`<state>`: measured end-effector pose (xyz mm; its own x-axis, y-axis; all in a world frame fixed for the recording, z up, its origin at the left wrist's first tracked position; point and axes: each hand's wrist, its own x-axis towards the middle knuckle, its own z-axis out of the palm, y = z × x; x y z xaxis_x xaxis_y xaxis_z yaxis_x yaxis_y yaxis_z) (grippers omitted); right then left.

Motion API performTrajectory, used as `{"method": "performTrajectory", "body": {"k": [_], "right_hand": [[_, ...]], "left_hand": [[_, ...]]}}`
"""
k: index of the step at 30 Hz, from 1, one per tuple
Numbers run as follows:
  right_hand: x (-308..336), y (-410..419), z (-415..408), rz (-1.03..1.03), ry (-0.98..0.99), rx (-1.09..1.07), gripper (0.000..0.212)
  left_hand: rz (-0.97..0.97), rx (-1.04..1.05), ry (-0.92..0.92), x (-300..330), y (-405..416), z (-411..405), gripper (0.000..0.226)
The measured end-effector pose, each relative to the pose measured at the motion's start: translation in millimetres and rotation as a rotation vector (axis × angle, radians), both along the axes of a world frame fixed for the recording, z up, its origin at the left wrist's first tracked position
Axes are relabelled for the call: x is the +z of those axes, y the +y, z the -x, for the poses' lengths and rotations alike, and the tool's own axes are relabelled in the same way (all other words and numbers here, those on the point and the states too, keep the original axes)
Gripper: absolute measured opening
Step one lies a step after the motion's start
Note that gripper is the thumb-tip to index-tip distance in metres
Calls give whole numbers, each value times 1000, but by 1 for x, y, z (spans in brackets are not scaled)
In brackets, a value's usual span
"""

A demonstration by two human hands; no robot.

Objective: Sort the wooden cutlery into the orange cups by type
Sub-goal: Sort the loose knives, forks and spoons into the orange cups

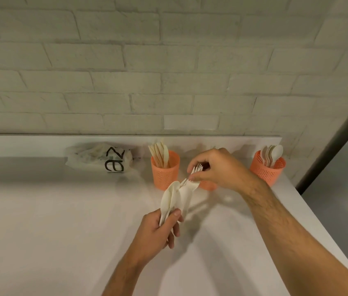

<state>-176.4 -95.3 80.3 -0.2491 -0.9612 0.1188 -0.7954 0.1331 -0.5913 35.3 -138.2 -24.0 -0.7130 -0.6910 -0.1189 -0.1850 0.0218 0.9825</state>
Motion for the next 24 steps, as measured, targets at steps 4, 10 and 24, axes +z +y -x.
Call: {"method": "performTrajectory", "body": {"k": [4, 10, 24], "right_hand": [[1, 1, -5, -51, -190, 173, 20], [9, 10, 11, -209, -378, 272, 27], [-4, 21, 36, -166, -362, 116, 21]], "left_hand": [[-48, -111, 45, 5, -1, 2, 37], [-130, -180, 95, 8, -2, 2, 48], [-90, -179, 91, 5, 0, 32, 34]]}}
